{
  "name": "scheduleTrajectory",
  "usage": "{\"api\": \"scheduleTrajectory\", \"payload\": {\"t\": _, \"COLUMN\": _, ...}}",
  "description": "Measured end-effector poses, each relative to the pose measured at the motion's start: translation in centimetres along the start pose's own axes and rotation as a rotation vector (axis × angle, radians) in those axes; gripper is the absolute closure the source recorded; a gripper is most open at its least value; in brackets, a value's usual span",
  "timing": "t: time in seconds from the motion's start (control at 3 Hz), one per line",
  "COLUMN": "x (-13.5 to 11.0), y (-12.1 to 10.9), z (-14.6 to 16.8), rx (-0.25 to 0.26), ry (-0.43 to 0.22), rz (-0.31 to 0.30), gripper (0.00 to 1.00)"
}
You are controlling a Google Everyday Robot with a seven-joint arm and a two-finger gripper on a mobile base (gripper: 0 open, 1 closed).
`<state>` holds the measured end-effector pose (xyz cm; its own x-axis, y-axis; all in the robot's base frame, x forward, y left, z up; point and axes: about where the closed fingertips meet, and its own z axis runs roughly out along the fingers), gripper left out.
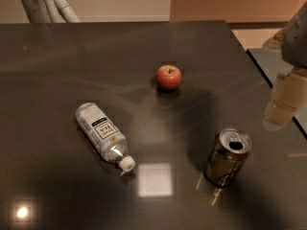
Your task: Move orange can near apple
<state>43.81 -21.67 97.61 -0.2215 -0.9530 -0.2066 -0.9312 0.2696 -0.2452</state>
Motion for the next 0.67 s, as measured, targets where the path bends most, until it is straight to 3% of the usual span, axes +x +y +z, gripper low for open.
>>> {"api": "scheduleTrajectory", "payload": {"t": 0.67, "x": -0.26, "y": 0.08, "z": -0.07, "rx": -0.009, "ry": -0.017, "rz": -0.017, "gripper": 0.0}}
